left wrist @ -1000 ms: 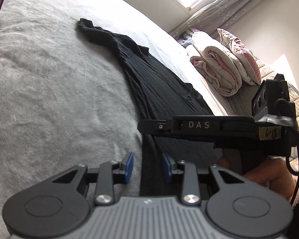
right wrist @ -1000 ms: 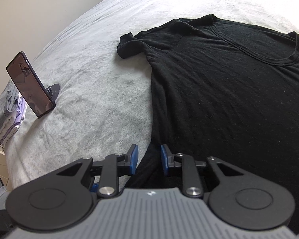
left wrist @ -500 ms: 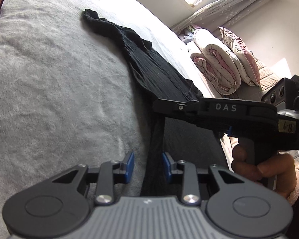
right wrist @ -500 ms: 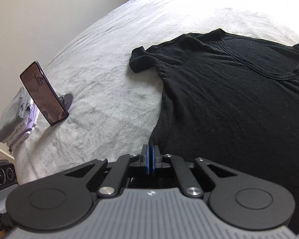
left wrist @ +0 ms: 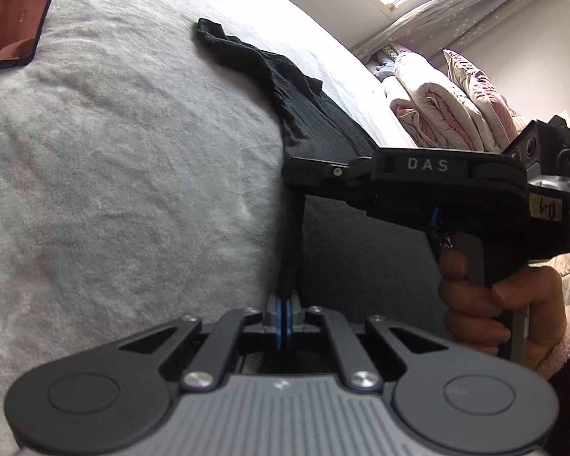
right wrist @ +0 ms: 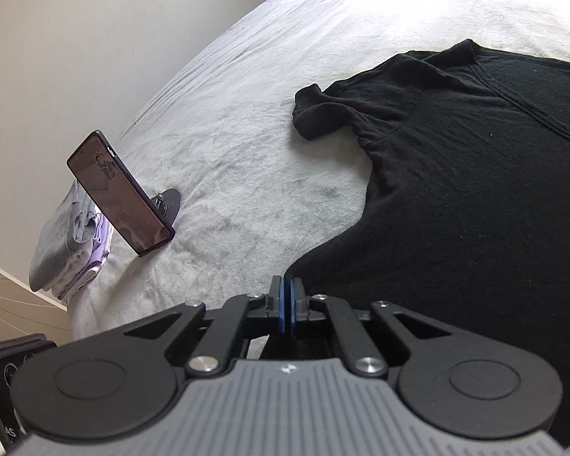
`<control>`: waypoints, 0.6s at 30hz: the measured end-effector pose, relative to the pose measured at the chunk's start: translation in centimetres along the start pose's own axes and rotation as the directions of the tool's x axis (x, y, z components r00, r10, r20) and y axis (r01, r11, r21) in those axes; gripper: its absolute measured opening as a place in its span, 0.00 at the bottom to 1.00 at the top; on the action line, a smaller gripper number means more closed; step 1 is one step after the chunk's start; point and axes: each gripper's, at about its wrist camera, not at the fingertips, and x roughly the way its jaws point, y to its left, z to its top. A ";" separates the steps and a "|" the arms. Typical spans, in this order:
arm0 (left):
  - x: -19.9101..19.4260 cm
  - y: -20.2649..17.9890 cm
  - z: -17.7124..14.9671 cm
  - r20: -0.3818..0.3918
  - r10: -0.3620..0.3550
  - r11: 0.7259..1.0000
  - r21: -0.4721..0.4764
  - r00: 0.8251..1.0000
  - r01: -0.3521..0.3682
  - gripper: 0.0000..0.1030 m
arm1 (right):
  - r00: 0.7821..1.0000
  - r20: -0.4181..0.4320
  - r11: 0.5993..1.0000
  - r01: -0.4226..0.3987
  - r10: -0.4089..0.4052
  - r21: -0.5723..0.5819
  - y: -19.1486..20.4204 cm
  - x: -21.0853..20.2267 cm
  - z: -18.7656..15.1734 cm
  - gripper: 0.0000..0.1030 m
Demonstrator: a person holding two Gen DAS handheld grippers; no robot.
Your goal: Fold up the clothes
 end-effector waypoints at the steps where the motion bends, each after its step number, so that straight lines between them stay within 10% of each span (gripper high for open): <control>1: -0.2 0.1 -0.1 -0.001 0.002 1.000 0.005 1.000 -0.002 0.02 | 1.000 -0.007 1.000 0.000 0.000 0.002 0.0 0.4 -0.1 0.04; 18: -0.5 1.0 0.1 -0.085 -0.030 1.000 0.003 0.996 0.030 0.04 | 0.999 0.009 0.998 0.045 -0.045 0.041 0.2 -1.6 -1.7 0.15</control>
